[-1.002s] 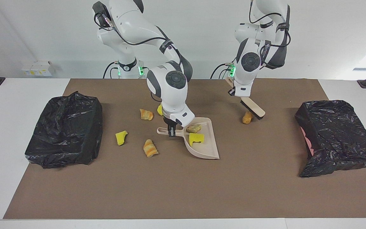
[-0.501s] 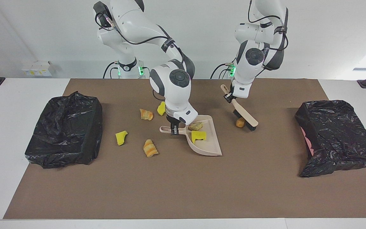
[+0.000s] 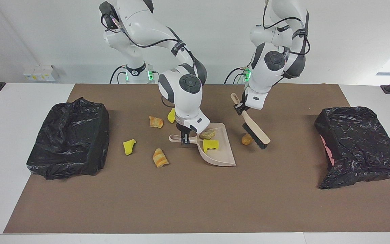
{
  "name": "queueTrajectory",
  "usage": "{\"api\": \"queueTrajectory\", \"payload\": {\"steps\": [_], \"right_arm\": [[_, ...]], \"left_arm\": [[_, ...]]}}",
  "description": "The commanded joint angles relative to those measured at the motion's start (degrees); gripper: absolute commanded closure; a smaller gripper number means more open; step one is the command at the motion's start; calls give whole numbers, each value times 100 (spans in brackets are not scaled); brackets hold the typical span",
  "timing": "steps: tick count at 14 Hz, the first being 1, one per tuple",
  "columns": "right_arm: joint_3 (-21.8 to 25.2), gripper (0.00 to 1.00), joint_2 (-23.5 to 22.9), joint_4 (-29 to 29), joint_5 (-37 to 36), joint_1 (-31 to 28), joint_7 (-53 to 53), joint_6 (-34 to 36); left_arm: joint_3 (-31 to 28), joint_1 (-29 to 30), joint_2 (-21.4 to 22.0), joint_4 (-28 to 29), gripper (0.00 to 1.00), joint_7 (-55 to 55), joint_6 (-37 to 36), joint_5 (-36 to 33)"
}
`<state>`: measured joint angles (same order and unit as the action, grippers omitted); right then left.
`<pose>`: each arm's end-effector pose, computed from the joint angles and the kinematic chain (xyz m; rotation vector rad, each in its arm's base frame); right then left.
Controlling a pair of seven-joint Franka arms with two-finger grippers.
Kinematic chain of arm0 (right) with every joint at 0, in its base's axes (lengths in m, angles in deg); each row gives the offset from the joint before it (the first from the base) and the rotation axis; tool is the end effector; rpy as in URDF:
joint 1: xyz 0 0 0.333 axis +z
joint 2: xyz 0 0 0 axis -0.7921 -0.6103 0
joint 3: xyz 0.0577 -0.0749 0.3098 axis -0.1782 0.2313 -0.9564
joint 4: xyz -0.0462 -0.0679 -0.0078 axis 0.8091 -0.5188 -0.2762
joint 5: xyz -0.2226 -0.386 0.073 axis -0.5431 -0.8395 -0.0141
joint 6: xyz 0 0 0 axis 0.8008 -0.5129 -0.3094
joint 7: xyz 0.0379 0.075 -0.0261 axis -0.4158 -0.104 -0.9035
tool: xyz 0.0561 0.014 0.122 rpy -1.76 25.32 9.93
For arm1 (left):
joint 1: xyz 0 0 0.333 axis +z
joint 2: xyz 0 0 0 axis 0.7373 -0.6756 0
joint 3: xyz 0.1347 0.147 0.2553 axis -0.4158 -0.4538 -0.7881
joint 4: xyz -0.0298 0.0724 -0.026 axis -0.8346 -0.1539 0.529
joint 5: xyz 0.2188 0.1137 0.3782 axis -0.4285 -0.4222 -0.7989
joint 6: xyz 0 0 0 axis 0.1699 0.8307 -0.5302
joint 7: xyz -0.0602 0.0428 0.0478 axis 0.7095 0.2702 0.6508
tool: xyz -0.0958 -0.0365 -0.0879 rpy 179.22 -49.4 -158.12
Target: Sweep and dump trash in bin
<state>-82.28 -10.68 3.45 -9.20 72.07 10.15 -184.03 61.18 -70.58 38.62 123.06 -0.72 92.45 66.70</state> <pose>0.6506 0.3507 0.3250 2.0827 2.2519 -0.1018 0.5130 -0.2569 0.3601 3.0072 0.6323 -0.3063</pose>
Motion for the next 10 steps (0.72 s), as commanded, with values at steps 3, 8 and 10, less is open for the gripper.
{"api": "queueTrajectory", "payload": {"steps": [3, 8, 10], "right_arm": [[-49, 100, 85, 109, 12, -105, -32, -138], [-58, 100, 164, 415, 126, -183, -375, -121], [-76, 100, 181, 549, 442, -236, -332, -95]], "left_arm": [[-8, 532, 349, 667, 100, -1293, -244, -5], [18, -1, 17, 959, 100, -1339, 722, -5], [27, -292, -89, 942, 100, -1339, 1091, 47]]}}
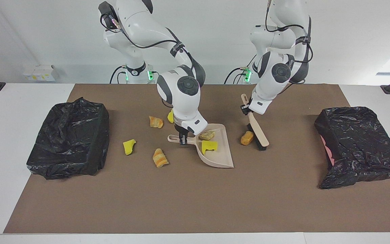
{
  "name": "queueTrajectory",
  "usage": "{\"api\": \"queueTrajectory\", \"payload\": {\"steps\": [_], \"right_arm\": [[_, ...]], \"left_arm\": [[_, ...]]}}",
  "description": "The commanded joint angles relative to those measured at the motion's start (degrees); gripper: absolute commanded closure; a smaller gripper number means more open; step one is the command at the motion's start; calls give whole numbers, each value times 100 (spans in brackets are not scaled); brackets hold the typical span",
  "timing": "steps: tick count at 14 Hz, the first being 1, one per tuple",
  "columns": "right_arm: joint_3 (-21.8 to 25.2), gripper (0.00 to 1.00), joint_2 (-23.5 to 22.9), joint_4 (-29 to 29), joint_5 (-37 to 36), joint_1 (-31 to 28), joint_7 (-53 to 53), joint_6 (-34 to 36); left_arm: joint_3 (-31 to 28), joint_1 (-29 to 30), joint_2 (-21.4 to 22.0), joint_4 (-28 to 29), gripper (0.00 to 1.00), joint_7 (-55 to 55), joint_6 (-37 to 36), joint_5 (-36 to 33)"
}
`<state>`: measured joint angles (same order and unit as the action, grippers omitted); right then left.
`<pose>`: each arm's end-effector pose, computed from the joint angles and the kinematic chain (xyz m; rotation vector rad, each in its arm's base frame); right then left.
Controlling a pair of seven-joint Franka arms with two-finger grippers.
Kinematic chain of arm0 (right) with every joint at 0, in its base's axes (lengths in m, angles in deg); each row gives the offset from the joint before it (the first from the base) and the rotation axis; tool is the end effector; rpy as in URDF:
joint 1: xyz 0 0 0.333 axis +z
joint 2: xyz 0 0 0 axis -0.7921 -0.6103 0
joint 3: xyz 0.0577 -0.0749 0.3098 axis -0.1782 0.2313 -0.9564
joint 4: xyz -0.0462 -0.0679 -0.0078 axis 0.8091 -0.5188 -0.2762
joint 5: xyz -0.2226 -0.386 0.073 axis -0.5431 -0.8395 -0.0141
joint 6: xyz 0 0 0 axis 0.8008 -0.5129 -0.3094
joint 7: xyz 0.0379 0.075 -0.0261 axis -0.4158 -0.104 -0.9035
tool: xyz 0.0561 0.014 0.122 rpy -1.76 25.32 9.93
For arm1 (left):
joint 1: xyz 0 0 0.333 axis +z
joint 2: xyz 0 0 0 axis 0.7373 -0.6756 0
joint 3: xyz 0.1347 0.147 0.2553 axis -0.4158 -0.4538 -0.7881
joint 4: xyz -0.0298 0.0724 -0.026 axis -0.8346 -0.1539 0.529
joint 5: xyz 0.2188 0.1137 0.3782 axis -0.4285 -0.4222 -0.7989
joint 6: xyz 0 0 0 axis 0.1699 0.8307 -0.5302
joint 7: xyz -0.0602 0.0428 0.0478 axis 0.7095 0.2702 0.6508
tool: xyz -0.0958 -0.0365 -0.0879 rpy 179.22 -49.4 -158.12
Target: Sweep and dump trash in bin
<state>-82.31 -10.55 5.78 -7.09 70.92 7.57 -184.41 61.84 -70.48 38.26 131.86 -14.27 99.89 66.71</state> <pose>0.6459 0.3377 0.3062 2.1936 2.2003 -0.1366 0.4828 -0.2452 0.2916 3.0601 0.2922 -0.3267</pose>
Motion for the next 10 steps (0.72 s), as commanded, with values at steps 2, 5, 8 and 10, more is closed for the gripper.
{"api": "queueTrajectory", "payload": {"steps": [2, 5, 8, 10], "right_arm": [[-72, 100, 169, 307, 249, -95, -134, -48], [-90, 100, 177, 298, 240, -60, -354, -39], [-90, 100, 177, 263, 240, -34, -354, -39], [-90, 100, 143, 185, 240, -42, -354, -13]], "left_arm": [[-22, -627, -54, 61, 100, -45, 532, 230], [-22, -1295, -264, -9, 100, -62, 1121, 459], [-48, -1253, -317, -185, 100, -316, 1009, 459], [-66, -1061, -308, -229, 100, -361, 921, 459]]}}
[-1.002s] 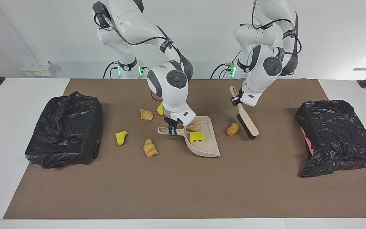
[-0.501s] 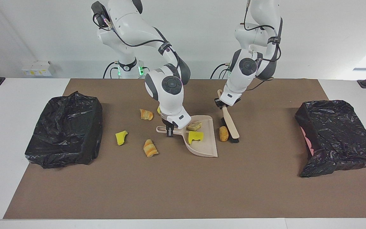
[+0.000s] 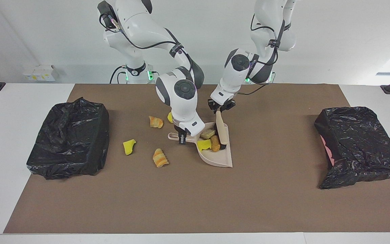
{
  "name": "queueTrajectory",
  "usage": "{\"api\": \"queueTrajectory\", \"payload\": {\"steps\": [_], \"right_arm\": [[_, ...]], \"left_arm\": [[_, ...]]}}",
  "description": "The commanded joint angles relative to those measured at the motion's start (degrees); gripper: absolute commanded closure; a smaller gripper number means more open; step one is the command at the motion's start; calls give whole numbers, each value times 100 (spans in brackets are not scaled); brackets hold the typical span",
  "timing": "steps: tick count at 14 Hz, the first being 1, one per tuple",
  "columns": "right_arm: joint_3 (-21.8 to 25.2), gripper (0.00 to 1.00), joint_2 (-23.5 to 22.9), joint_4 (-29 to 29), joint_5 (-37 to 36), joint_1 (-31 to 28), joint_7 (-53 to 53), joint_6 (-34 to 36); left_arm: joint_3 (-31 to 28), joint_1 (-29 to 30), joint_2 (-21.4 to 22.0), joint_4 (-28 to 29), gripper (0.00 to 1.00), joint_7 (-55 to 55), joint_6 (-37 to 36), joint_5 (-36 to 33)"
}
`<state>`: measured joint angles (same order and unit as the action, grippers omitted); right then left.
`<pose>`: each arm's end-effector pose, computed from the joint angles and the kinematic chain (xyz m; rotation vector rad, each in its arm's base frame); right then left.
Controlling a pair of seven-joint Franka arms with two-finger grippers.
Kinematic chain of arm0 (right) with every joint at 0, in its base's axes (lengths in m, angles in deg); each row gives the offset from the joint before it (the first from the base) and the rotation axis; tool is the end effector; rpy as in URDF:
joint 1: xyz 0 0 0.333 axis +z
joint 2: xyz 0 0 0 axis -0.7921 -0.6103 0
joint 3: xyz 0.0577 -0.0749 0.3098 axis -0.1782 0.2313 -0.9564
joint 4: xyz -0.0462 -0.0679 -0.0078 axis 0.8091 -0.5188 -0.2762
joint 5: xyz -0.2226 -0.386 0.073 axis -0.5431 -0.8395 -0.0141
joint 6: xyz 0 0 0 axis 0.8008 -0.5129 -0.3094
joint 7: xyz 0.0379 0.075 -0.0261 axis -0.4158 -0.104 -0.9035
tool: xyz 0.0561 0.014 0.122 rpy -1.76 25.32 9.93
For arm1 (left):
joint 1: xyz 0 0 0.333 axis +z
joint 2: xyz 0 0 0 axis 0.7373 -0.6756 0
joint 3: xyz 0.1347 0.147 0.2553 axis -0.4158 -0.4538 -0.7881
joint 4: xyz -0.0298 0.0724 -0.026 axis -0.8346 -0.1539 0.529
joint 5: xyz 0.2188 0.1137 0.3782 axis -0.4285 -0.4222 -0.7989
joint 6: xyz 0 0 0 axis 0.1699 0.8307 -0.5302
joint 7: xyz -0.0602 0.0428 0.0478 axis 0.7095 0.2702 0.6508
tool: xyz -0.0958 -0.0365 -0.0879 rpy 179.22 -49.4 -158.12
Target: Sweep and dump trash in bin
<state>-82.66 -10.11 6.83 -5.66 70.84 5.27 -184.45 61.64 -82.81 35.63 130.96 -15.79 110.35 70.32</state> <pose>0.6387 0.3406 0.3027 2.2596 2.1667 -0.1430 0.4452 -0.3578 0.2874 2.9914 0.0122 -0.1643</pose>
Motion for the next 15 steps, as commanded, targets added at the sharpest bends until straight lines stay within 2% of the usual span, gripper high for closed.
{"api": "queueTrajectory", "payload": {"steps": [1, 4, 8, 13, 15], "right_arm": [[-55, 100, 80, 53, 107, -44, -133, -17], [-55, 100, 124, -26, 220, -219, -107, 0], [-46, 100, 448, -26, 580, -604, -116, 245], [-46, 100, 1020, -9, 844, -1772, 1050, 878], [-46, 100, 1257, -9, 854, -2352, 1771, 1010]], "left_arm": [[-46, 357, -19, -208, 100, -201, -300, 64], [-55, 700, 95, -568, 100, -183, -1038, -93], [-37, 623, 517, -368, 100, 27, -1347, -392], [16, -149, 912, 115, 100, 756, -1251, -411], [16, -606, 913, 239, 100, 1089, -1172, -411]]}}
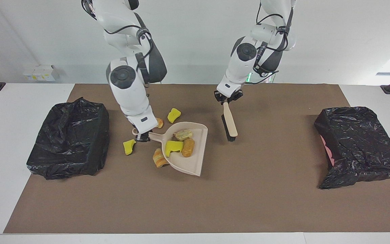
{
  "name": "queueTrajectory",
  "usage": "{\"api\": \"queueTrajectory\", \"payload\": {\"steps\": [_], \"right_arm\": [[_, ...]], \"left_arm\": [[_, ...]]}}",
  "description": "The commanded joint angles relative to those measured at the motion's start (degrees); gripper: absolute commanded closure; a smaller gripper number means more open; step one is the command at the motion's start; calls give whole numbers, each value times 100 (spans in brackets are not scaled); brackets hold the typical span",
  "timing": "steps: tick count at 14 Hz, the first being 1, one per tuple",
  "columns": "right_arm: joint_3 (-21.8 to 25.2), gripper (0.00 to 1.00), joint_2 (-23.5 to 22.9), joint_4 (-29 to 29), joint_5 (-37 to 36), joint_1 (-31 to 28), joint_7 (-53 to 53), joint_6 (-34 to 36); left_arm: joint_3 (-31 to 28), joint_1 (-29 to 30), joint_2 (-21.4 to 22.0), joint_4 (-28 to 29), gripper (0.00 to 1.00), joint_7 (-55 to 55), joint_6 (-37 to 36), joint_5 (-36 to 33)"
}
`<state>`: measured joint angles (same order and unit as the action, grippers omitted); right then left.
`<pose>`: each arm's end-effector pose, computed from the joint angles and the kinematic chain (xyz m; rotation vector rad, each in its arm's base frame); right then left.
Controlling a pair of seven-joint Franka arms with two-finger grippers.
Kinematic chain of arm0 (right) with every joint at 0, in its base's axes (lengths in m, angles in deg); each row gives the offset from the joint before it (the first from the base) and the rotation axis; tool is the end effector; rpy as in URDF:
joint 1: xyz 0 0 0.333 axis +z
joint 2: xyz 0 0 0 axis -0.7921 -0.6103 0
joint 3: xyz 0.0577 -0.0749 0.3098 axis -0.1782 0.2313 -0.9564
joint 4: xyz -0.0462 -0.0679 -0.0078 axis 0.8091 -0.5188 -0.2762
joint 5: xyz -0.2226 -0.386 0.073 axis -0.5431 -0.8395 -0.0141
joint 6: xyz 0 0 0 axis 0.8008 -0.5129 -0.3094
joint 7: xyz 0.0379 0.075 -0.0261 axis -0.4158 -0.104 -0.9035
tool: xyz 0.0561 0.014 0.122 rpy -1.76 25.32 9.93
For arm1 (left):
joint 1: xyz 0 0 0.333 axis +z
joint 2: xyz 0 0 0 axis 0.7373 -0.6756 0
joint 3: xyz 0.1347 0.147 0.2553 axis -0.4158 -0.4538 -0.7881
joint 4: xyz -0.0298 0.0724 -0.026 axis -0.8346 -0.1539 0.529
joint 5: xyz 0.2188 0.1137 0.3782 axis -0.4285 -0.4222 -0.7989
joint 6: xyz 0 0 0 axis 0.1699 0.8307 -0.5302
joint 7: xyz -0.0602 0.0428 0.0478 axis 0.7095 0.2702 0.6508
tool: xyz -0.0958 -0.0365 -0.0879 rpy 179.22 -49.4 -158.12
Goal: Sweep and dump trash in bin
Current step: 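Carry the dustpan to the black bag and tip it with the right gripper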
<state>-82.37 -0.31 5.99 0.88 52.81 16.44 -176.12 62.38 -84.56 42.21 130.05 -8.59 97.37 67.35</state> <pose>0.6897 0.1295 0.4192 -2.3950 -1.9395 0.0432 0.4084 -0.3642 0.3412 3.0716 0.0454 -0.2784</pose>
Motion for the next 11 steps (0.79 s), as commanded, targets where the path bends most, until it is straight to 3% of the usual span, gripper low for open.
{"api": "queueTrajectory", "payload": {"steps": [1, 5, 9, 11], "right_arm": [[-74, 100, 409, 75, 199, -865, 978, 300], [-66, 100, 683, 58, 191, -2245, 2674, 626], [-13, 100, 753, 84, -2, -3125, 3879, 399], [5, 100, 823, 180, -457, -3372, 4128, 302]], "left_arm": [[-58, -669, 255, 417, 100, 632, 283, -114], [-58, -1663, 211, 935, 100, 1626, 1038, -114], [-58, -1866, 150, 1138, 100, 1690, 1330, -114], [-58, -1797, 106, 1121, 75, 1637, 1339, -114]]}}
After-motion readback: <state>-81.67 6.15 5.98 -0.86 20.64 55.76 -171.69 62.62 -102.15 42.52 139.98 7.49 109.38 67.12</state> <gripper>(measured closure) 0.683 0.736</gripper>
